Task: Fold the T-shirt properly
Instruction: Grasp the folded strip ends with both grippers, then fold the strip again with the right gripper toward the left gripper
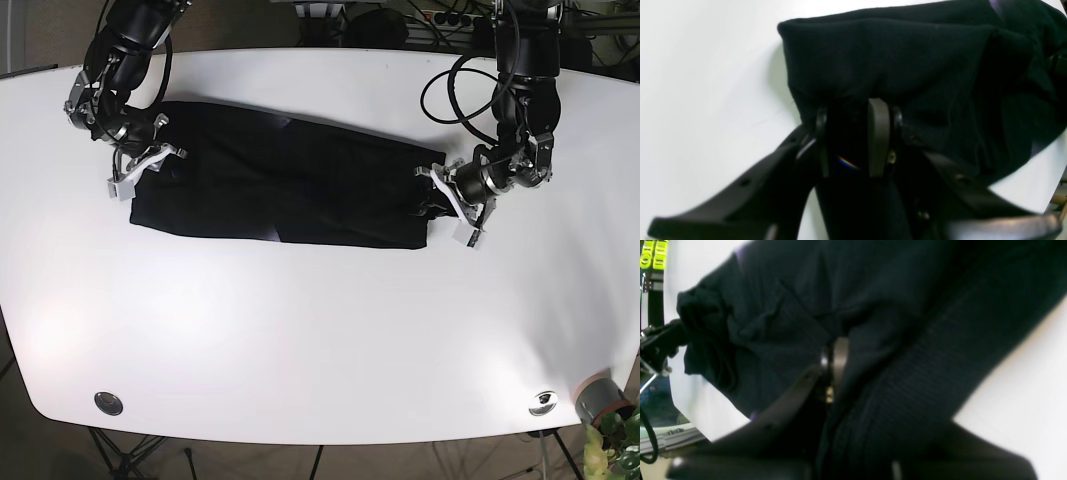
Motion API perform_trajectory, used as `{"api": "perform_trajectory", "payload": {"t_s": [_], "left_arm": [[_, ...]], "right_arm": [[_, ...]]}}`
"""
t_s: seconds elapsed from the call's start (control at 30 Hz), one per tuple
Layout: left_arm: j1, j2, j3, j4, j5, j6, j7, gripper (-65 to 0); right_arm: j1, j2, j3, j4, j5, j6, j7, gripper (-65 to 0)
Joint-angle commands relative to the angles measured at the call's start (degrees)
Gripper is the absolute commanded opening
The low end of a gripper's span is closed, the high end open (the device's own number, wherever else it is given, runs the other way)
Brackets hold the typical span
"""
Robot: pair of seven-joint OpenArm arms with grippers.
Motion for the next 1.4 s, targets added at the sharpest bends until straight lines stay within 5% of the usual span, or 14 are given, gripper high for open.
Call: {"api": "perform_trajectory", "payload": {"t_s": [0.0, 0.33, 0.43, 0.6, 1.0, 1.37], "left_arm": [[-0.5, -0.1, 0.1, 0.4, 0.3, -0.2, 0.7, -51.4], [-0.5, 1.0, 2.6, 0.3, 2.7, 0.0, 0.7, -51.2], [-0.5, 1.5, 3.6, 0.4, 6.2, 0.0, 0.7, -51.2], [-0.5, 4.3, 3.3, 0.7, 9.0, 0.0, 0.7, -51.4], [-0.2, 4.8, 3.6, 0.5, 9.4, 0.0, 1.0, -51.5], [-0.2, 4.5, 3.3, 0.8, 9.3, 0.0, 1.1, -51.5]], "right_arm": [[0.3, 1.5, 0.1, 2.6, 0.7, 0.13, 1.6, -61.2], [-4.6, 3.9, -8.8, 21.5, 0.0, 0.13, 5.2, -63.1], [-5.2, 3.2, -11.8, 27.8, -4.1, 0.13, 5.2, -63.1], [-4.9, -2.0, -19.1, 33.9, -13.0, -1.28, 5.2, -63.1], [0.9, -9.6, -31.2, 32.7, -15.5, -1.81, 5.2, -63.1], [3.7, -10.0, -43.8, 24.6, -32.0, -1.81, 6.3, -60.4]]}}
